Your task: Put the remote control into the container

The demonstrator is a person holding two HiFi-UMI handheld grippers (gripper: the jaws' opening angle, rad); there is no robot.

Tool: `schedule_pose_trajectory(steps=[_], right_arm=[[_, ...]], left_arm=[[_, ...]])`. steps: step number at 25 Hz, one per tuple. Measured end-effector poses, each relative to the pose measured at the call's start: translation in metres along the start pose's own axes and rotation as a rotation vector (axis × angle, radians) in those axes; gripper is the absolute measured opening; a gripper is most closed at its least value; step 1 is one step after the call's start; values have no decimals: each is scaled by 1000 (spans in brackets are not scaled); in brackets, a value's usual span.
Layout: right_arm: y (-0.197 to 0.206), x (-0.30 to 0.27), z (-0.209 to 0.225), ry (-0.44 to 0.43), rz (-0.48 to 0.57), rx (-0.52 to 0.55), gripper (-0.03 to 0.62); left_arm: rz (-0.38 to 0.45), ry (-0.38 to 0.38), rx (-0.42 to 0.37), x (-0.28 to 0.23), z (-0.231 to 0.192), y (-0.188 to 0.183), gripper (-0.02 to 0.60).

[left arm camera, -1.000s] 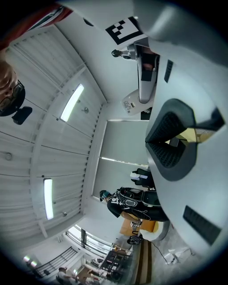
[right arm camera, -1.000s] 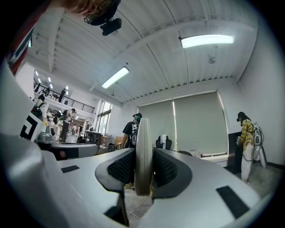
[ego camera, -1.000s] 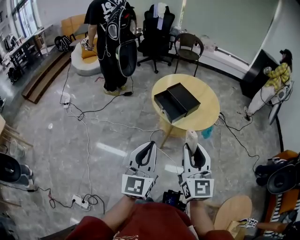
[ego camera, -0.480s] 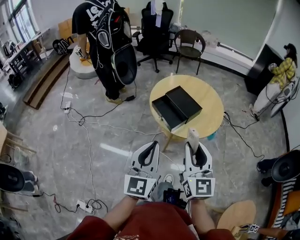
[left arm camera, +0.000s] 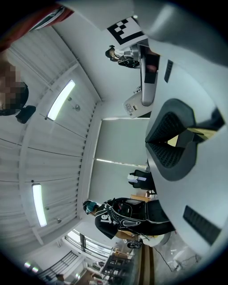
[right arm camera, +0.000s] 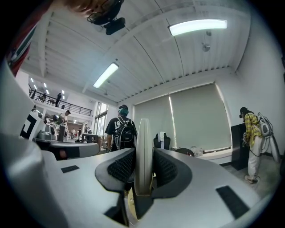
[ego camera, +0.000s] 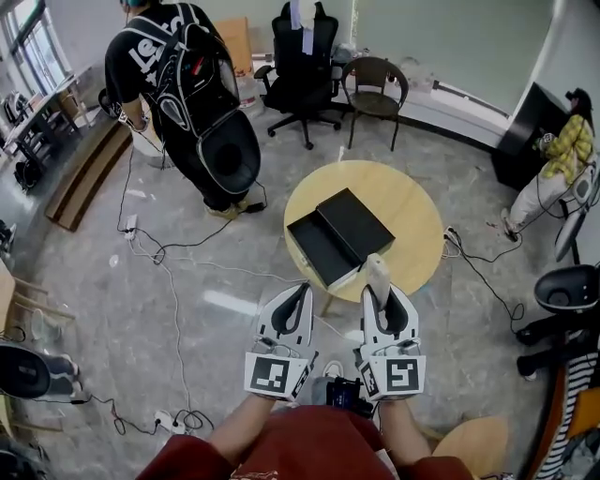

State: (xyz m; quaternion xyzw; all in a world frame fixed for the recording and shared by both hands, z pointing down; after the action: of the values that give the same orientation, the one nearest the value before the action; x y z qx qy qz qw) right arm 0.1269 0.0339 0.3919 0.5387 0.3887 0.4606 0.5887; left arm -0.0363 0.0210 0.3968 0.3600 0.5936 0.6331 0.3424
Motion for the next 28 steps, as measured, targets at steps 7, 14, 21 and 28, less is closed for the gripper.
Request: schedule_pose_trajectory(steps=[7,14,21,28], right_arm=[[-2,-37,48,-12,-11,-4,132],[-9,-79,103,-16,-16,0,132],[-6,-119,127,-45,-30,-16,132],[10,-178,100,-30,-50,-7,132]], left_arm=[[-6,-13,0,-59,5,4,15],[-6,-27,-5,-126,8,5,15],[-5,-71,-6,-166,-6,5,15],[-16,-51,4,-193,-66,26,15]])
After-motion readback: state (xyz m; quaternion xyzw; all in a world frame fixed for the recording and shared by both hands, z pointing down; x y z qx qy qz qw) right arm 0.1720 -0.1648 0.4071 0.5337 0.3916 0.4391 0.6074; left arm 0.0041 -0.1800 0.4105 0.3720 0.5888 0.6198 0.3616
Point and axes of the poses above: the fingertips, and each gripper's own axes: x backward along the fingers, z to its right, y out of its underside, the point moved 6 cm from there along x, backward along the fingers, and after that the axes turned 6 degrees about -x, right-handed, at the moved point
